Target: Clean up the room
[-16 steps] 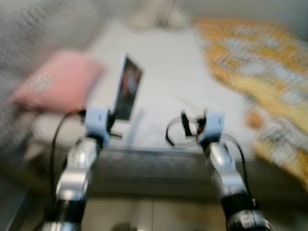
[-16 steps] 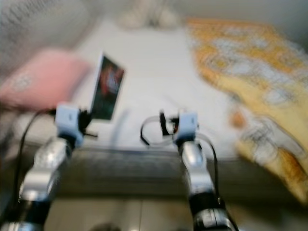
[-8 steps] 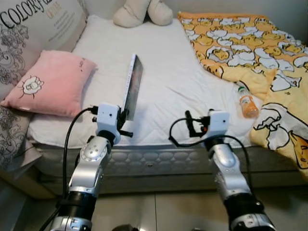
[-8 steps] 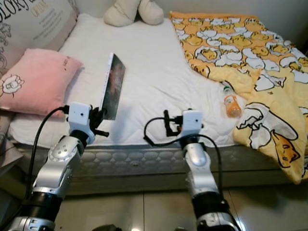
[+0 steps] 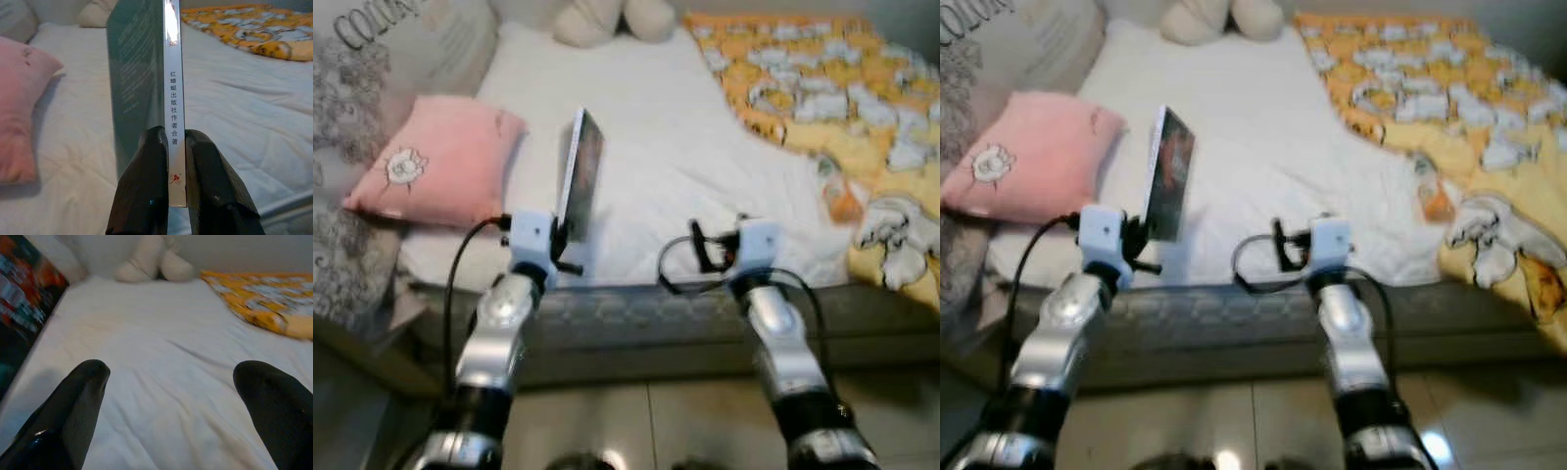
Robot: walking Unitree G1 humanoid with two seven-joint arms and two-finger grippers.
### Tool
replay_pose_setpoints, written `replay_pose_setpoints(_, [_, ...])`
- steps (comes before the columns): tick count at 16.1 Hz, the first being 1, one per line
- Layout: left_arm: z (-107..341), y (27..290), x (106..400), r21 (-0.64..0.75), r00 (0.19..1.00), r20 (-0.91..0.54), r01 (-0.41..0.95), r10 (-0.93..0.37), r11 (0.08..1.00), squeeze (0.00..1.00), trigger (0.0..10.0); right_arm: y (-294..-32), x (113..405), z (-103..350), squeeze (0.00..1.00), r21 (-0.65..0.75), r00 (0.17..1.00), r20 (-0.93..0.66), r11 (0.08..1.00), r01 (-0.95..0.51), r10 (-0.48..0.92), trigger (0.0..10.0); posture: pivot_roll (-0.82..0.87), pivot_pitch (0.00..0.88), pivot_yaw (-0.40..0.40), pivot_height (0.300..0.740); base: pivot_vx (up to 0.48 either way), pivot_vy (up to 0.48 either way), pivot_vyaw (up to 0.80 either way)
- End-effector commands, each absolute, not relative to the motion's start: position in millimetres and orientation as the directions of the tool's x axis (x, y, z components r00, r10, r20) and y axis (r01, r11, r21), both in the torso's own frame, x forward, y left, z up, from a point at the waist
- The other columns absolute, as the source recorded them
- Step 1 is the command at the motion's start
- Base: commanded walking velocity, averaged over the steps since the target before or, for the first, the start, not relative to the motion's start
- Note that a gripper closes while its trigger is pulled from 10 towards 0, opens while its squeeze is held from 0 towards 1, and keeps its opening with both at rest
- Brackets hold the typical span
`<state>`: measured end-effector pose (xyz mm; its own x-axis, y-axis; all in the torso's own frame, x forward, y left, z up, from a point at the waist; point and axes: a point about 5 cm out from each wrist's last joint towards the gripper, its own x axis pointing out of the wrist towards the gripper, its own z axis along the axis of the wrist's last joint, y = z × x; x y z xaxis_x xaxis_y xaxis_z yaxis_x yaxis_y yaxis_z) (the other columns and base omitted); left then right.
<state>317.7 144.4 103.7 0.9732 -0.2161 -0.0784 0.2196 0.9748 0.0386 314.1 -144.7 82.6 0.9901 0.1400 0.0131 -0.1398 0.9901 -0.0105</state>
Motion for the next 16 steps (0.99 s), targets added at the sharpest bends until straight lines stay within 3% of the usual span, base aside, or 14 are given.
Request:
replay_pose_setpoints(1, [122.0,141.6,324.0,0.072,0.972,0.009,0.236,-0.237,0.969,0.00,0.0,-141.3,316.9,87.5,0.00,-0.002,0.988,0.032,0.989,-0.149,0.149,10.0,-0.02,0.000,0.024,0.736,0.000,0.000,0.00])
replay_pose_setpoints(3, [125.3,139.8,324.0,0.063,0.969,0.029,0.244,-0.246,0.968,0.00,0.0,-139.5,317.8,88.6,0.00,0.000,0.988,0.037,0.989,-0.148,0.148,10.0,-0.02,0.000,0.026,0.736,0.137,0.000,0.00])
replay_pose_setpoints(16, [126.3,146.2,329.3,0.026,0.979,0.025,0.200,-0.201,0.979,0.00,0.0,-138.1,321.9,89.6,0.00,0.015,0.985,0.038,0.986,-0.167,0.166,10.0,-0.01,0.000,0.033,0.736,0.448,0.019,0.00])
